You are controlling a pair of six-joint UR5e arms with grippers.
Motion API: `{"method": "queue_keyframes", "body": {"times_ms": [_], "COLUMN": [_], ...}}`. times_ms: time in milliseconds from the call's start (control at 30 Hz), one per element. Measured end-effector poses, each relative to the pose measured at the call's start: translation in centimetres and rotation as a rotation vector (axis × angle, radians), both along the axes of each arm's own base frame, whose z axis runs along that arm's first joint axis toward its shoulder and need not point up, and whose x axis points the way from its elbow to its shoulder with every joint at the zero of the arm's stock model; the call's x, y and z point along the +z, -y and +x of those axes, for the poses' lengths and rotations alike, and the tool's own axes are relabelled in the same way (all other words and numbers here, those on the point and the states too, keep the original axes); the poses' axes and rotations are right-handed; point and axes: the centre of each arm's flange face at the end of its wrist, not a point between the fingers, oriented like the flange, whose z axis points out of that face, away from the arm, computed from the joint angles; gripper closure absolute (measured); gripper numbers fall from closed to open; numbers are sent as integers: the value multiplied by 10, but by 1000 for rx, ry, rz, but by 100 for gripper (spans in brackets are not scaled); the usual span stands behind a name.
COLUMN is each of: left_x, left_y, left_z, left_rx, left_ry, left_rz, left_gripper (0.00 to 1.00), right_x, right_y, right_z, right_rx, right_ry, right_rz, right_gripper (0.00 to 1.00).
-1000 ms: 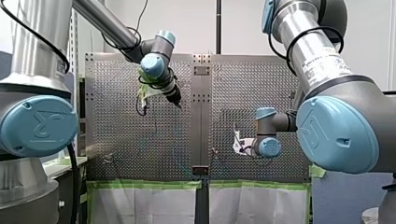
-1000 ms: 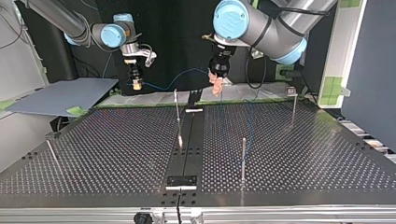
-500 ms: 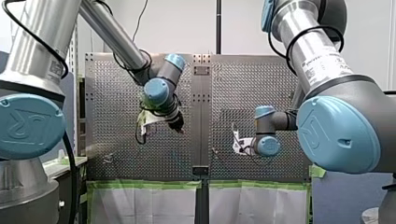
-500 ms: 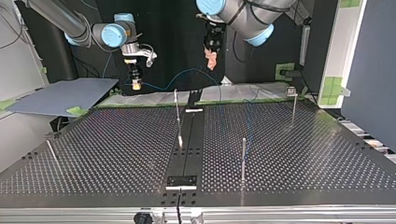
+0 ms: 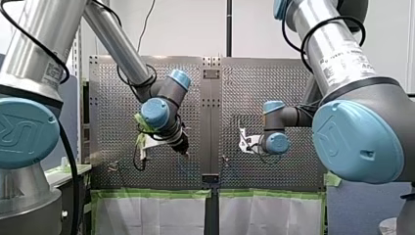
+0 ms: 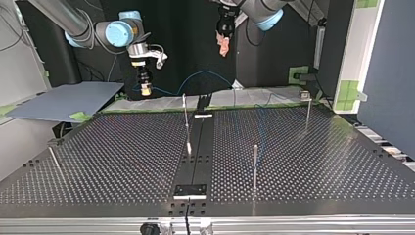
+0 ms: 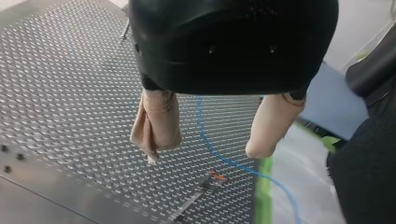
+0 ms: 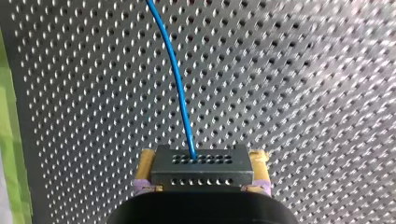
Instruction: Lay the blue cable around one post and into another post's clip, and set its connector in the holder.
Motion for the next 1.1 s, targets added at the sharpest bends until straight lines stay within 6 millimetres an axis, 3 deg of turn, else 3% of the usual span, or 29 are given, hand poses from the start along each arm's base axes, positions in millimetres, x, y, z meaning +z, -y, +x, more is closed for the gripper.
{"method": "queue_keyframes", "body": {"times_ms": [200,500,733,1100], "left_x": [-20,-35,-51,-49], "left_y": [5,29,27,34], "left_z": [3,34,48,64], "left_rx": [-7,24,94,123], "left_ry": [-25,3,18,67], "left_rz": [-56,-174,-232,-403], "left_gripper": [0,0,0,0], "right_x": [-8,-8,11,25], "right_y": [-25,-43,-52,-66], "right_z": [7,21,27,39], "right_rx": [33,62,67,94], "right_ry": [12,0,15,31], "right_rz": [-2,-6,-21,-29], "right_gripper": [99,99,99,99]}}
